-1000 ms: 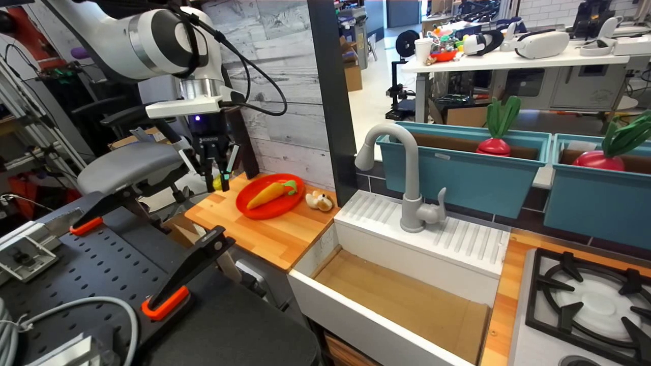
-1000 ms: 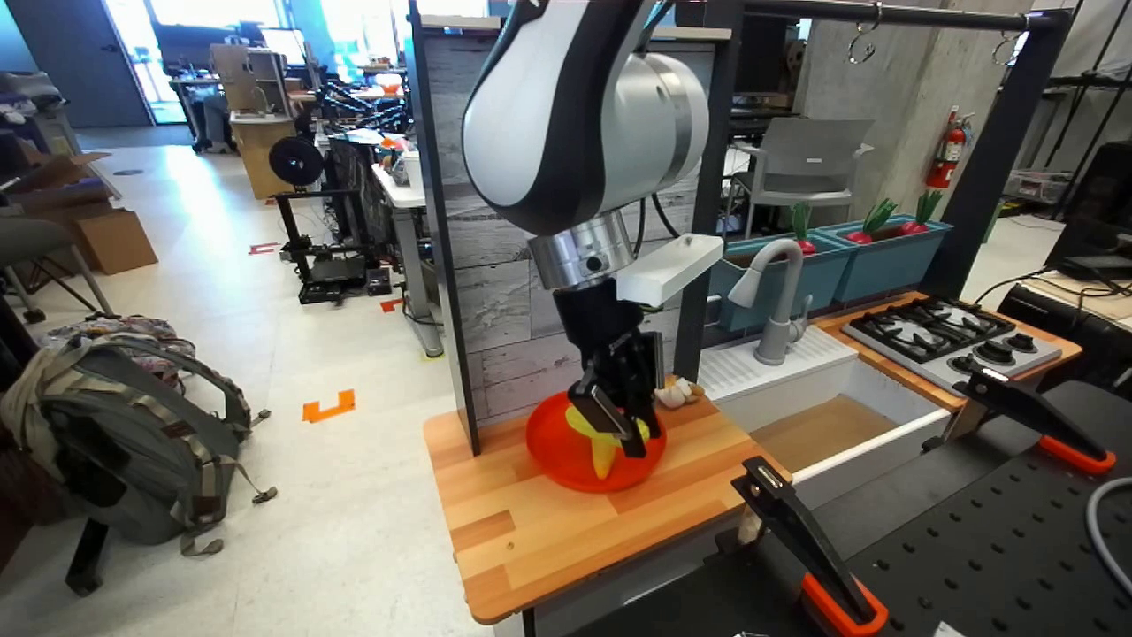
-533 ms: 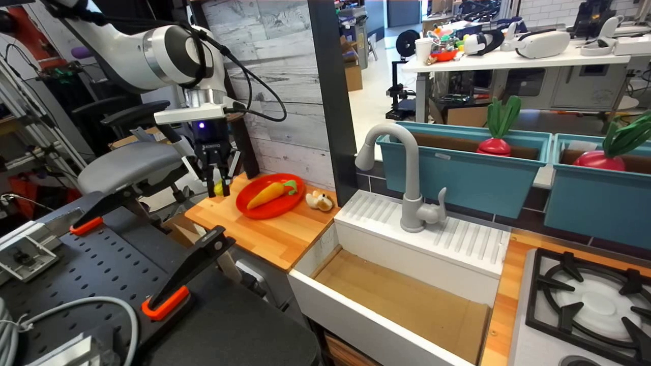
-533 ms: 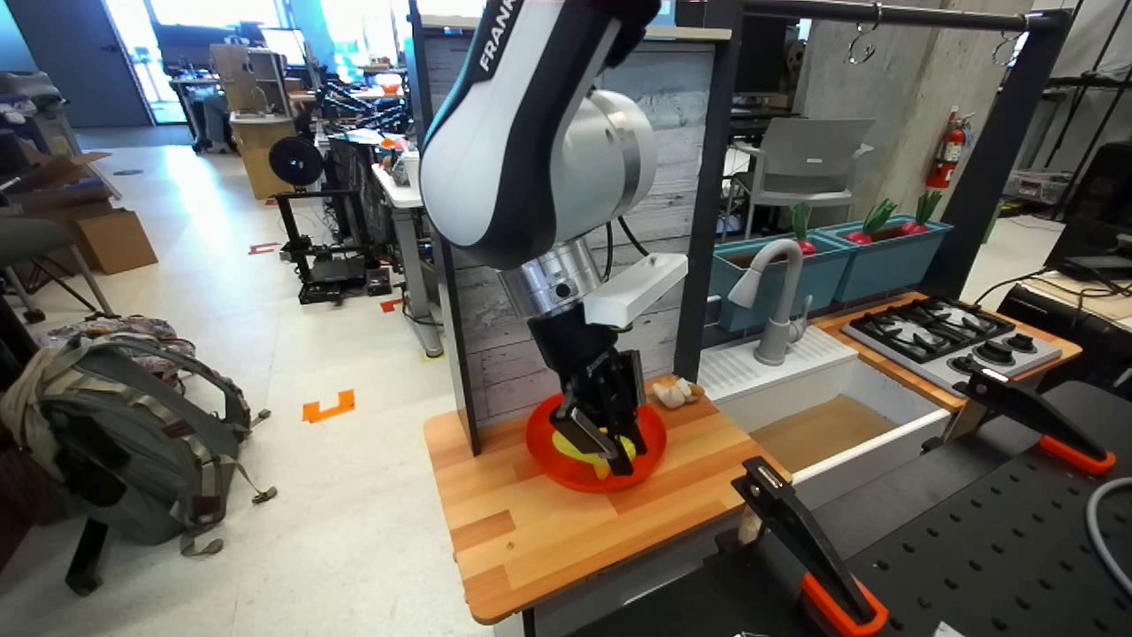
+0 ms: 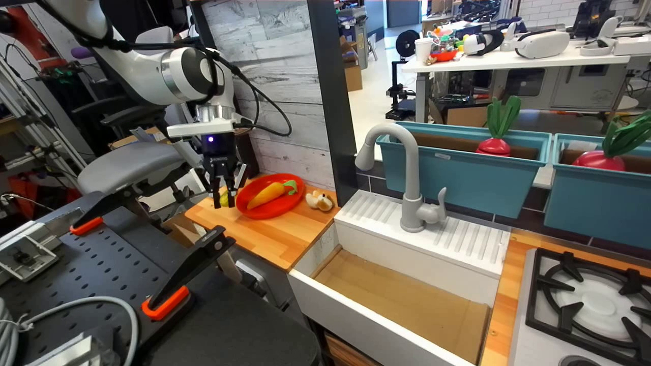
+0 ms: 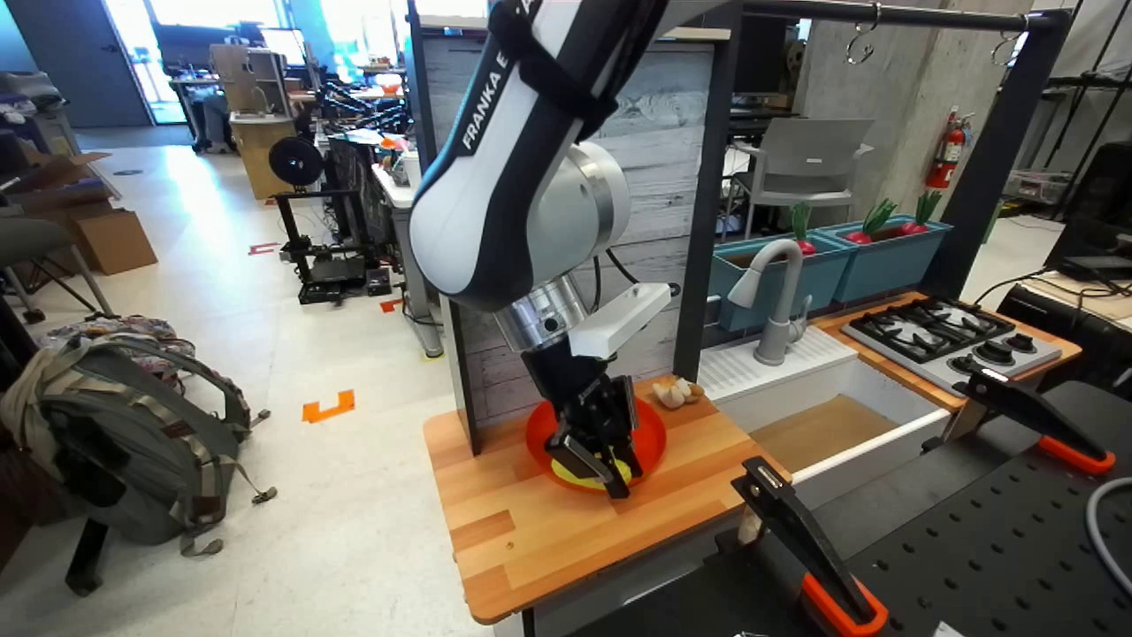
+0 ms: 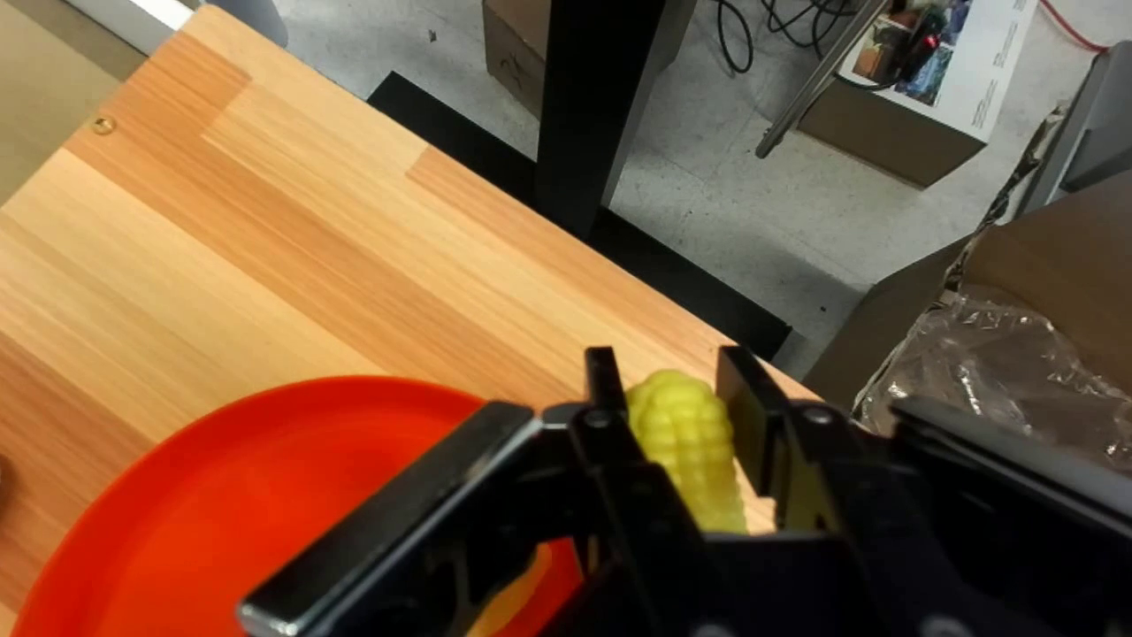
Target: Move the corn plush toy to the left
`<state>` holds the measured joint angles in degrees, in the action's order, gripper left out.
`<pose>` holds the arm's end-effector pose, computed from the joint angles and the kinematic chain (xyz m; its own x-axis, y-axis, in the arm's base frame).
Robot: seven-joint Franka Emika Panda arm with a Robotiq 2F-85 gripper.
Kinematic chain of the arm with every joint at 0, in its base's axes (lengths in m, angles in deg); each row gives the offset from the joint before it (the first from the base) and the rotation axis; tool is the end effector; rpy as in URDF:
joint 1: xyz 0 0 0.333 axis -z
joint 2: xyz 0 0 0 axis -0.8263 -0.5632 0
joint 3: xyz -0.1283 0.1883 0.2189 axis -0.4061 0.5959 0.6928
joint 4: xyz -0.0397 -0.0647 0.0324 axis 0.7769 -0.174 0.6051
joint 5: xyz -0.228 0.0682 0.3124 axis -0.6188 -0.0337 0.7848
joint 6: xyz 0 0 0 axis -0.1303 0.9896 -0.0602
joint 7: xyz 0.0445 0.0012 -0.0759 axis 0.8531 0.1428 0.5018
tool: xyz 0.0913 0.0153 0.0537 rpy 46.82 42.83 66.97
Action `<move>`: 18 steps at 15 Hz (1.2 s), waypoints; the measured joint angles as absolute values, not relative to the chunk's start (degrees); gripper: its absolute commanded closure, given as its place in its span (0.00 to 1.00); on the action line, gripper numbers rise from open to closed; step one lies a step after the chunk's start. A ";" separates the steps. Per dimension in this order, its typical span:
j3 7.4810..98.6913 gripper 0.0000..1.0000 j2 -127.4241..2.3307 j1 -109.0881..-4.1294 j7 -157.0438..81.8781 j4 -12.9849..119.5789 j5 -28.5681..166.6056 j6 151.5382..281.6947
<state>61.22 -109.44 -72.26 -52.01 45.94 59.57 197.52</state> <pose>0.5734 0.2019 -0.0191 0.6549 0.5275 -0.5411 0.6041 -0.7956 -0.0444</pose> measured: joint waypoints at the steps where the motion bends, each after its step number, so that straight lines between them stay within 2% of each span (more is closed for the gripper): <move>1: 61.22 0.92 -110.08 -72.28 -52.00 45.63 59.29 197.74; 12: 61.70 0.92 -111.54 -72.79 -52.01 48.89 56.91 210.77; 13: 61.70 0.42 -111.54 -72.79 -52.01 49.20 56.73 211.44; 14: 61.70 0.42 -111.54 -72.79 -52.01 49.39 56.61 211.76; 15: 61.70 0.36 -111.54 -72.79 -52.01 49.49 56.55 211.85; 18: 61.70 0.14 -111.54 -72.90 -52.01 49.90 56.48 211.85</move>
<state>61.70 -111.54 -72.90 -52.01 49.90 56.48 211.85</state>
